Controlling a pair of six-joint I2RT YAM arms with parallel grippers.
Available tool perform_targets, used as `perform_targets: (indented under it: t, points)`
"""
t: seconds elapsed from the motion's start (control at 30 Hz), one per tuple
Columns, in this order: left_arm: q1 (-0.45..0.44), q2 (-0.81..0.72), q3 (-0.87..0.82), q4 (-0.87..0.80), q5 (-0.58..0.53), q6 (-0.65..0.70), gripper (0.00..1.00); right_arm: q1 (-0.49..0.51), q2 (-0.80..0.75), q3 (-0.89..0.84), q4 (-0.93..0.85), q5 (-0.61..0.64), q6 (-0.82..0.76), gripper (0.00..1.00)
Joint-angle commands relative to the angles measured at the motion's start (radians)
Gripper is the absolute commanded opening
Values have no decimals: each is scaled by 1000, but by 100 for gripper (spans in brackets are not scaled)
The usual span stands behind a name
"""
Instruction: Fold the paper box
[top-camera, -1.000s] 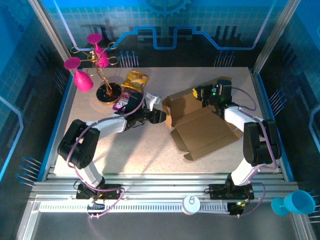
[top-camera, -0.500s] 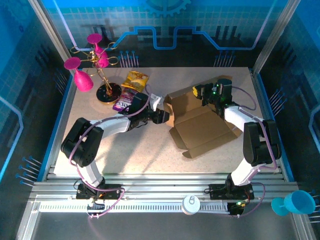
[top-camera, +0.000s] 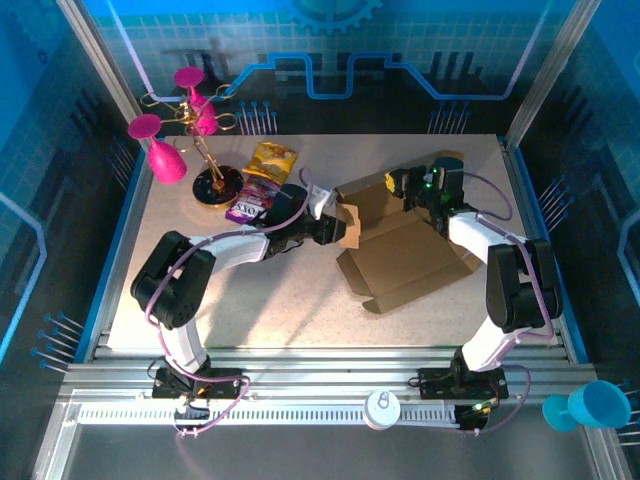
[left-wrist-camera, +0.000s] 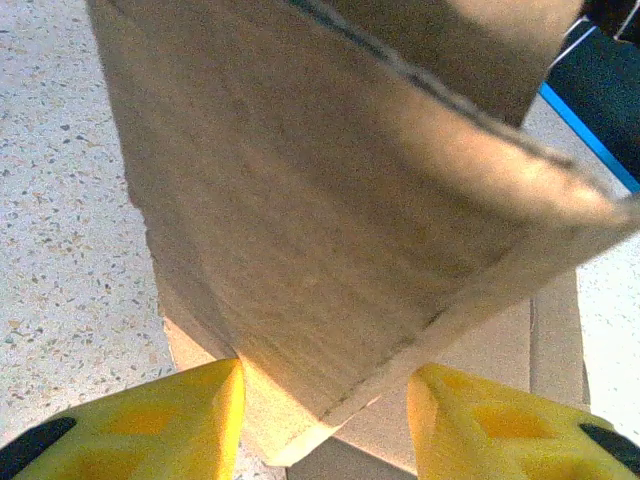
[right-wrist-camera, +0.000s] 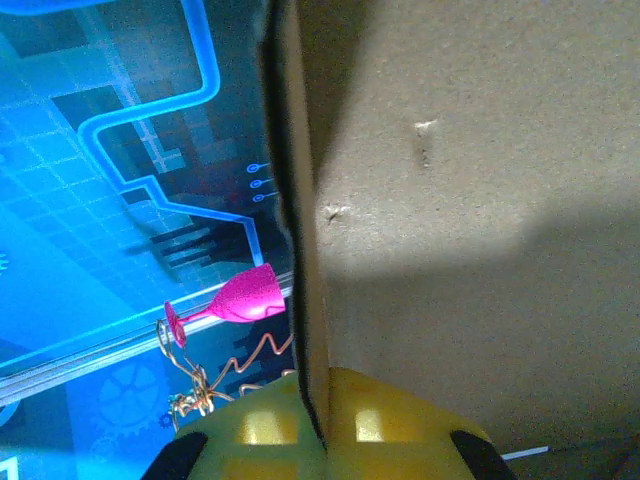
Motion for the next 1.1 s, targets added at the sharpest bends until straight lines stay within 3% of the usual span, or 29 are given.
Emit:
perform_targets:
  t: [0.0,0.53,0.87,1.07]
  points:
    - [-19,20,31,28,-63,23,46,23,3,2,53,2,13,0]
    - [-42,74,63,60,-265,-12,46,37,7,-89,165,29,14,0]
    - [-44,103,82,76,-315,-41,45,43,90,-216,515,64,47,0]
    - [-43,114,92,78,-352,-44,44,54,123,-241,588,79,56,0]
